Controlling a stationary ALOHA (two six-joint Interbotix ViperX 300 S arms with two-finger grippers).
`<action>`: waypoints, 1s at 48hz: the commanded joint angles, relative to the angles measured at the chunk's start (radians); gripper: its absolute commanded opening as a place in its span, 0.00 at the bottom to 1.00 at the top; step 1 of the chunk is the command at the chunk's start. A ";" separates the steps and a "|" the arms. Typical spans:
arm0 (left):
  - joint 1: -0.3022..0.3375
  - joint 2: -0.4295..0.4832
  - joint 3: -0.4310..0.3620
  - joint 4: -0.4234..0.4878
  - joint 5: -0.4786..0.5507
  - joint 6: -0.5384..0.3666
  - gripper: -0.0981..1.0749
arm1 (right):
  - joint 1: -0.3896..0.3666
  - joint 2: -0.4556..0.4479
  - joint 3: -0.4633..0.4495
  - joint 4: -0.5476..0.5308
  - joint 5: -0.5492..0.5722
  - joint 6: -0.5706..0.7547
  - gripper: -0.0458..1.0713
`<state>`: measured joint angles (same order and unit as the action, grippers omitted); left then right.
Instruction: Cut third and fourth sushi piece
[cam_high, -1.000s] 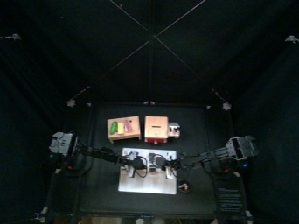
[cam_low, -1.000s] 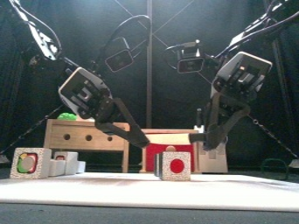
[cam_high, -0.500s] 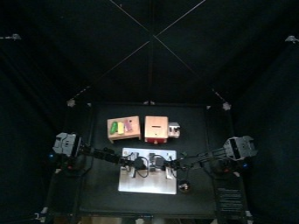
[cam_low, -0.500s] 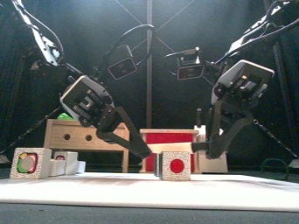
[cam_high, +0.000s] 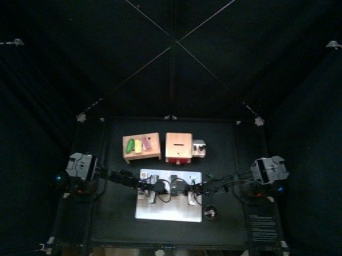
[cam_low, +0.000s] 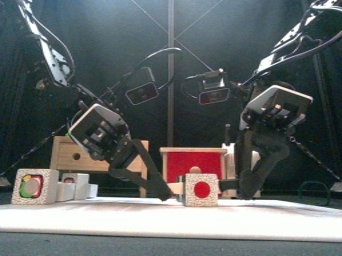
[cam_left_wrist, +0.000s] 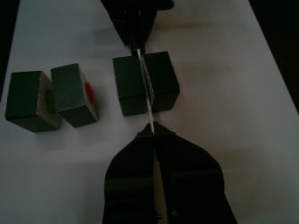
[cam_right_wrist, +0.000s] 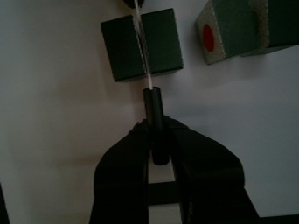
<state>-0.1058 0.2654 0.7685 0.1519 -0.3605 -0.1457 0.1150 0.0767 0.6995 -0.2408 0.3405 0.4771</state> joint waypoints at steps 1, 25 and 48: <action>-0.012 0.006 0.009 0.000 0.008 0.003 0.36 | -0.011 0.000 0.000 0.015 0.006 0.002 0.10; -0.017 0.009 0.011 -0.002 0.008 0.002 0.36 | -0.003 0.011 -0.005 0.035 0.005 0.003 0.10; -0.061 -0.018 0.011 -0.002 0.012 -0.003 0.36 | 0.052 0.011 -0.052 0.058 0.048 0.003 0.10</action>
<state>-0.1427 0.2654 0.7685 0.1473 -0.3620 -0.1473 0.1657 0.1043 0.6596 -0.1856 0.3666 0.4771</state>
